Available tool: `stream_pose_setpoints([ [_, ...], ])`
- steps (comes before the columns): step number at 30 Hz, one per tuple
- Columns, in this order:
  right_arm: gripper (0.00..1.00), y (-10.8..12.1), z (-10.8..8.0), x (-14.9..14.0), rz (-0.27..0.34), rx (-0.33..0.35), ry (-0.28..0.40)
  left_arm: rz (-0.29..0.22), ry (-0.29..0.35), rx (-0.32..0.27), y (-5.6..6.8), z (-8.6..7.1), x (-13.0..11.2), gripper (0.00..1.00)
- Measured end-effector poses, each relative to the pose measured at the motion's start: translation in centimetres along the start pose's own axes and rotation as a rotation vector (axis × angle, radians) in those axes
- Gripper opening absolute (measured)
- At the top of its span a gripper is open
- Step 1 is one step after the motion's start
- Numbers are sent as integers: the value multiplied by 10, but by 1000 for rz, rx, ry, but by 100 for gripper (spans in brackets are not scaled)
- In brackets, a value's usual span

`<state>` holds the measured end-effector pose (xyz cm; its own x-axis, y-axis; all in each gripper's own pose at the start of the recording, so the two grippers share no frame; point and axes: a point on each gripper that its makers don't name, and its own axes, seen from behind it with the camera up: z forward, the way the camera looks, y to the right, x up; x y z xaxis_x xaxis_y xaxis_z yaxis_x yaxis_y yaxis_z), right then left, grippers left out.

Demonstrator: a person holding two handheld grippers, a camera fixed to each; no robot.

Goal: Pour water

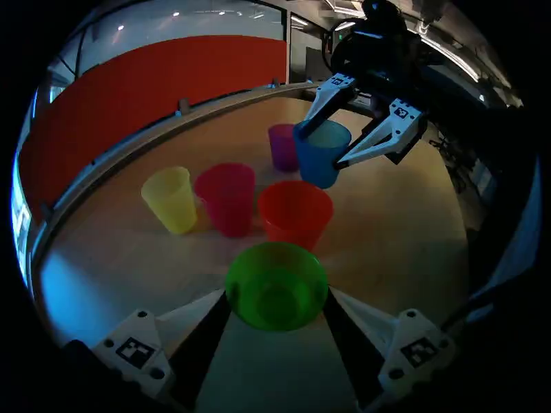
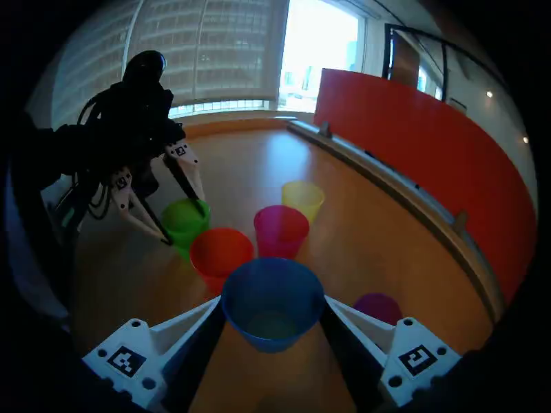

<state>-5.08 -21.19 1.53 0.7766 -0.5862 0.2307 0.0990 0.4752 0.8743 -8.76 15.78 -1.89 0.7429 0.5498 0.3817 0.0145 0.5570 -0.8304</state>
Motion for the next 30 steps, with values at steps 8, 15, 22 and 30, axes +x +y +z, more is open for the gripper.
stream_pose_setpoints([
  [8,92,-4,9,-11,4,9,-20,-19,0,-12,0,1,0,96],
  [15,92,-7,16,-18,13,15,-28,1,-19,5,-2,0,-5,97],
  [22,92,-12,23,-28,32,32,-45,4,-31,15,-2,-4,-9,97],
  [30,92,-14,26,-32,46,35,-49,11,-37,21,-1,-5,-13,97],
])
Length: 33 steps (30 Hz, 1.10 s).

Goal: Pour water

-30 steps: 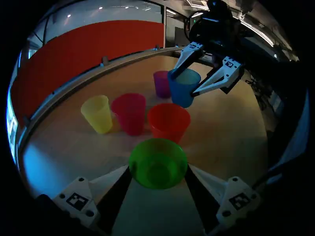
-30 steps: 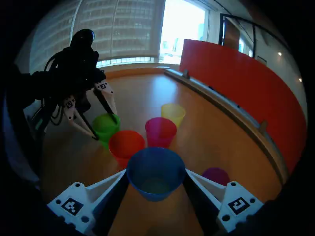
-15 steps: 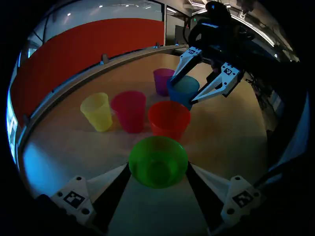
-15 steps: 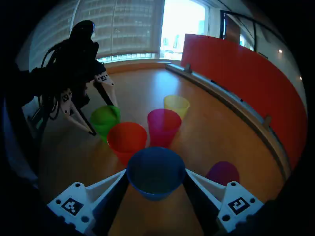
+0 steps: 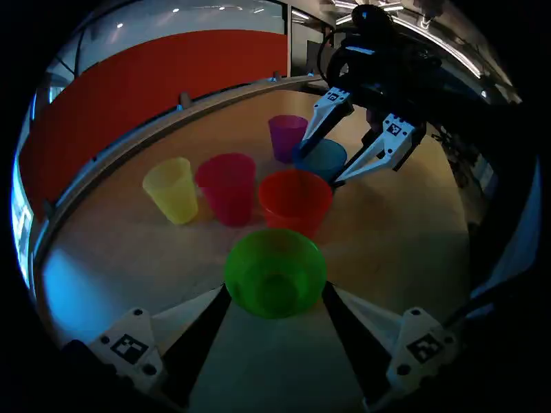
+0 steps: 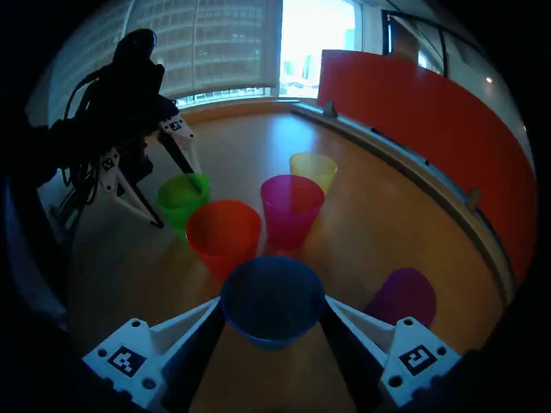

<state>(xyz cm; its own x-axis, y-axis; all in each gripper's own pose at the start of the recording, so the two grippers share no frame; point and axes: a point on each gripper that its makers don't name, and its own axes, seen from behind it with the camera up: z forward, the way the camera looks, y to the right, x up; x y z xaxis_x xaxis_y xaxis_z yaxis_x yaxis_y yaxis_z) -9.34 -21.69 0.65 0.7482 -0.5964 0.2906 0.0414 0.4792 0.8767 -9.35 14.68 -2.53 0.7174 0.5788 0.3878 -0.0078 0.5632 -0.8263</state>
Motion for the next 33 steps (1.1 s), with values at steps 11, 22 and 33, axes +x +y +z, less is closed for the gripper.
stream_pose_setpoints([
  [11,93,1,-1,-6,12,-5,-15,-2,-6,3,0,-1,-3,97],
  [22,99,-2,-7,-17,15,-16,-40,-5,-11,8,1,-7,-7,97],
  [33,99,-4,-31,-29,33,-51,-38,-26,-10,43,-1,-22,-20,98],
])
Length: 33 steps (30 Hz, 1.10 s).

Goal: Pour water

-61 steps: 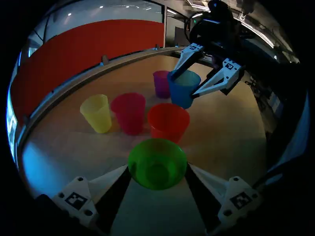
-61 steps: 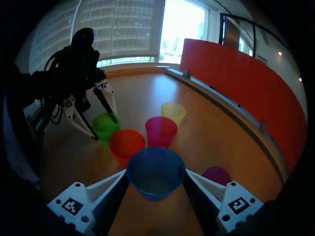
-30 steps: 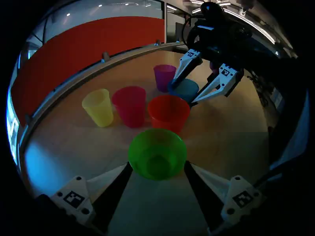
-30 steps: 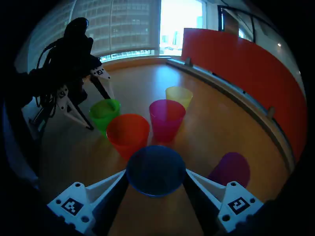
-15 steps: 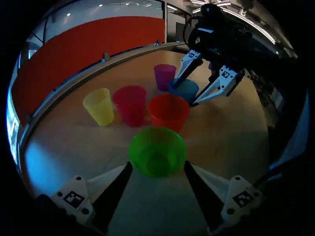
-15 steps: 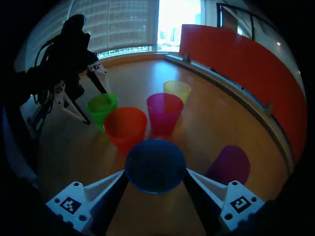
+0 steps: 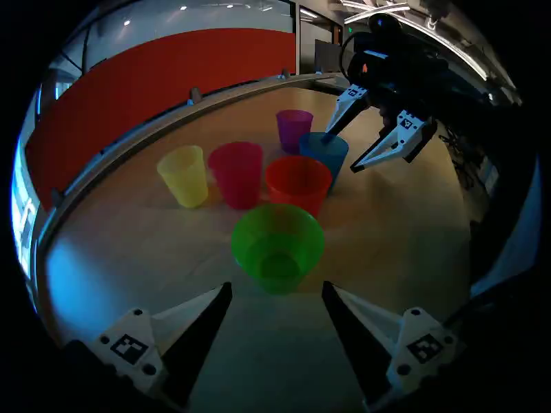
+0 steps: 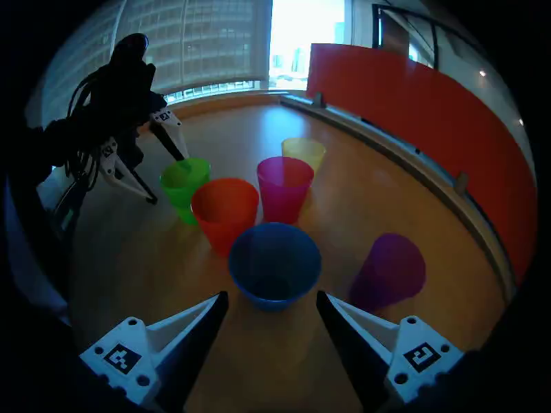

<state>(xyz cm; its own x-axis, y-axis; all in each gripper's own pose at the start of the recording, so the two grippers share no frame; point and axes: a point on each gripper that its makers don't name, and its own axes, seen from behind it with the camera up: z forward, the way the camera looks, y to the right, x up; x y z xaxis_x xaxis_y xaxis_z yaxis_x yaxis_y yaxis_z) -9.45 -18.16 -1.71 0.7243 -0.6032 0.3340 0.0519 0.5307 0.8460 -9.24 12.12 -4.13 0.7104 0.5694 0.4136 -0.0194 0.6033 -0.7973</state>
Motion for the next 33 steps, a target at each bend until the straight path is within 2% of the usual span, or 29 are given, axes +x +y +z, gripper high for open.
stream_pose_setpoints([
  [14,99,-3,-35,-16,38,-72,26,-65,39,109,-11,-31,-13,98],
  [21,100,0,-56,-19,75,-128,50,-98,70,204,-22,-51,-13,98],
  [27,99,8,-78,-18,133,-189,94,-111,132,287,-32,-71,-5,98],
  [33,99,22,-101,-14,184,-273,149,-164,212,386,-50,-93,4,98],
])
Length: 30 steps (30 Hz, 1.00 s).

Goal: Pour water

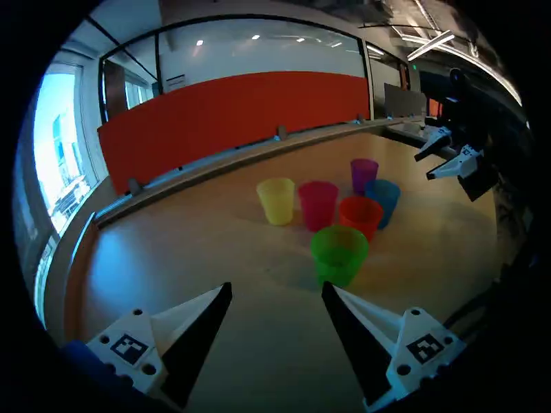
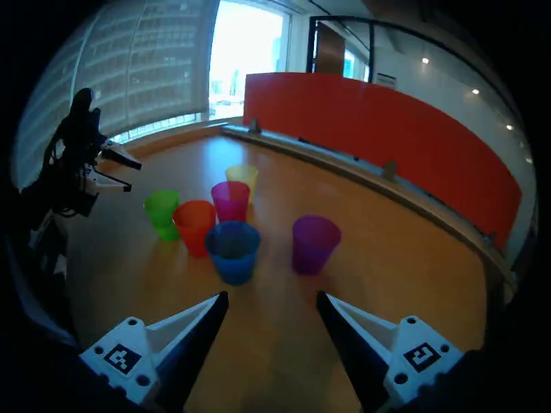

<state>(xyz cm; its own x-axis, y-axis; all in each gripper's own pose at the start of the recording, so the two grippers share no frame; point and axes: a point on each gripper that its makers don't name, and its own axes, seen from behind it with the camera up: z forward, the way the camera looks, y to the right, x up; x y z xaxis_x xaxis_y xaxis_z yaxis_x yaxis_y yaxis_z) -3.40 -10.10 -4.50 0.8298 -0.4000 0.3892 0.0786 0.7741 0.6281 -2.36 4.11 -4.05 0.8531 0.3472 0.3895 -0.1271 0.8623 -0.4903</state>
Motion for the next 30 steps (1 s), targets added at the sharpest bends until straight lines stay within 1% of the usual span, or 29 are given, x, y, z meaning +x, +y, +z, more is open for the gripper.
stream_pose_setpoints([
  [6,99,13,-15,9,42,-77,59,-80,67,56,-13,-4,6,98],
  [12,99,29,-27,20,77,-186,135,-116,149,128,-28,-13,22,98],
  [18,99,45,-40,30,113,-295,208,-166,216,165,-34,-15,33,97],
  [24,99,55,-55,47,129,-383,289,-216,263,213,-45,-14,38,98],
  [26,99,59,-58,50,136,-412,312,-231,290,231,-49,-16,44,98],
  [30,99,65,-62,53,149,-460,343,-251,333,233,-48,-15,54,98],
])
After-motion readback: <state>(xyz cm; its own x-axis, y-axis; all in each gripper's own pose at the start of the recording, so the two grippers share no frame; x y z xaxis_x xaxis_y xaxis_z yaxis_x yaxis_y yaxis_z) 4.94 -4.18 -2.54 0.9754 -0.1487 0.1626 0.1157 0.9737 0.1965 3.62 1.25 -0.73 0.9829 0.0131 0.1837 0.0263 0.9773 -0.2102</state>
